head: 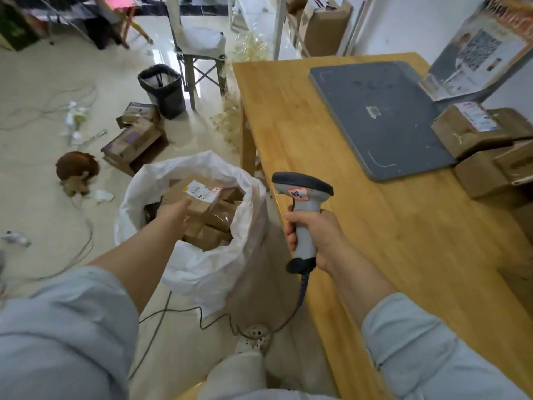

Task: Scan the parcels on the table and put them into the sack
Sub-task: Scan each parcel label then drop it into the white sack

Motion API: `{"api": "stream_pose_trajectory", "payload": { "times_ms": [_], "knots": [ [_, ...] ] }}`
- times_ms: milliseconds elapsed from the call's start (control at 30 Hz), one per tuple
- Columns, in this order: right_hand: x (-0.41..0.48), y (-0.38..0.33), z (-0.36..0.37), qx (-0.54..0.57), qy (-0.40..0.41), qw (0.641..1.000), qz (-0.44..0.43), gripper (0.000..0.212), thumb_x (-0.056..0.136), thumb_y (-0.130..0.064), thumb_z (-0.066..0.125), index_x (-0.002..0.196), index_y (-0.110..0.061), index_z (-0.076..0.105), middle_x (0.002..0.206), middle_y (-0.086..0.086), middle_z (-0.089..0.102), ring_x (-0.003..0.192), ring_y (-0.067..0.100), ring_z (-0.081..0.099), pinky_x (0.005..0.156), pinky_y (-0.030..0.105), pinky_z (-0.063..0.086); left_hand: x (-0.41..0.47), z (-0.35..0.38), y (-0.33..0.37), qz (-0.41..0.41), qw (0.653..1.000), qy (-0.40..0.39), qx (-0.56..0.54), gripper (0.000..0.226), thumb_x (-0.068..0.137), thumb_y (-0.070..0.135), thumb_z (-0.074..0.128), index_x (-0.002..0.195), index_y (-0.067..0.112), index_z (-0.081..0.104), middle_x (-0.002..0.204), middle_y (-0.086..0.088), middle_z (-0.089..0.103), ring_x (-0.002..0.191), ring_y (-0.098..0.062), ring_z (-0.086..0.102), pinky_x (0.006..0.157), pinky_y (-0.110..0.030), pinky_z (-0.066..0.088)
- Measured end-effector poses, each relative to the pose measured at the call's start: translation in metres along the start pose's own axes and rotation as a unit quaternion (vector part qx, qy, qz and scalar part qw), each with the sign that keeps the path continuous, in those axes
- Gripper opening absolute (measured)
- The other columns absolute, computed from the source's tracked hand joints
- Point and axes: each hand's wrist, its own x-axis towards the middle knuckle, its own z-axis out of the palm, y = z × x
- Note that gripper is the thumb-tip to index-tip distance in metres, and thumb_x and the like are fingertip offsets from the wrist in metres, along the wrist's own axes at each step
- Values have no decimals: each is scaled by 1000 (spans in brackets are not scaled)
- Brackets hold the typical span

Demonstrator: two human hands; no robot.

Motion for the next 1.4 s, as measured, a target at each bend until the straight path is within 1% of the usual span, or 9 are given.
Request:
{"api": "stream_pose_trajectory", "payload": {
  "times_ms": [100, 200, 333, 467, 667, 800, 1033, 1200, 1400],
  "knots": [
    [3, -3, -3, 10, 12, 1000, 0, 9, 83, -2, 65, 78, -6, 59, 56, 8, 57, 43, 17, 49, 46, 25, 43, -8, 18, 4, 29, 997, -9, 73, 42, 89, 31, 65, 120, 6, 51, 108, -6, 55, 102, -27, 55, 83, -36, 48],
    [1, -11, -13, 44, 31, 999, -5, 10, 83, -1, 65, 79, -7, 57, 55, 8, 56, 42, 16, 48, 44, 24, 42, -27, 47, 19, 128, 970, -22, 204, 46, 81, 41, 60, 114, 9, 56, 106, -7, 61, 94, -27, 57, 91, -41, 48],
    [-10, -20, -39, 90, 77, 993, -26, 13, 82, -1, 66, 75, -7, 57, 55, 7, 56, 41, 16, 48, 44, 24, 42, -69, 105, 36, 276, 888, -75, 361, 59, 92, 32, 55, 143, 8, 37, 140, -14, 48, 125, -34, 48, 104, -45, 40],
    [-28, -24, -79, 153, 144, 977, -44, 15, 79, 0, 68, 70, -7, 58, 54, 7, 56, 41, 16, 48, 45, 23, 42, -118, 170, 34, 352, 826, -168, 408, 71, 93, 36, 57, 152, 17, 23, 153, -9, 34, 138, -29, 35, 109, -46, 36],
    [-73, -20, -157, 233, 260, 933, -88, 14, 78, 3, 67, 69, -5, 60, 53, 8, 57, 39, 16, 48, 44, 23, 43, -206, 267, -1, 447, 705, -295, 464, 73, 90, 32, 60, 152, 19, 22, 153, -5, 34, 134, -25, 40, 106, -43, 41],
    [-110, -9, -213, 294, 335, 889, -104, 17, 78, 6, 65, 66, -3, 58, 51, 9, 56, 38, 16, 48, 42, 23, 43, -272, 319, -41, 463, 639, -373, 487, 79, 89, 31, 64, 153, 20, 20, 153, -6, 34, 132, -25, 42, 96, -29, 41],
    [-157, 20, -302, 392, 396, 823, -107, 19, 83, 3, 60, 65, -3, 55, 48, 6, 55, 40, 14, 49, 44, 24, 43, -363, 381, -110, 495, 536, -431, 531, 84, 88, 36, 66, 153, 18, 16, 151, -9, 36, 132, -26, 43, 99, -35, 44],
    [-173, 45, -350, 448, 403, 793, -93, 24, 89, 1, 55, 65, -4, 51, 44, 4, 53, 39, 12, 48, 45, 24, 41, -424, 420, -151, 473, 541, -484, 499, 43, 96, 31, 55, 134, 11, 50, 130, -12, 57, 115, -26, 55, 81, -26, 40],
    [-181, 72, -383, 490, 400, 770, -88, 12, 84, 3, 62, 73, -3, 58, 54, 8, 57, 40, 14, 51, 41, 23, 44, -454, 475, -182, 460, 584, -437, 507, 38, 95, 39, 54, 113, 6, 61, 94, -6, 59, 89, -25, 60, 72, -34, 48]
  ]
}}
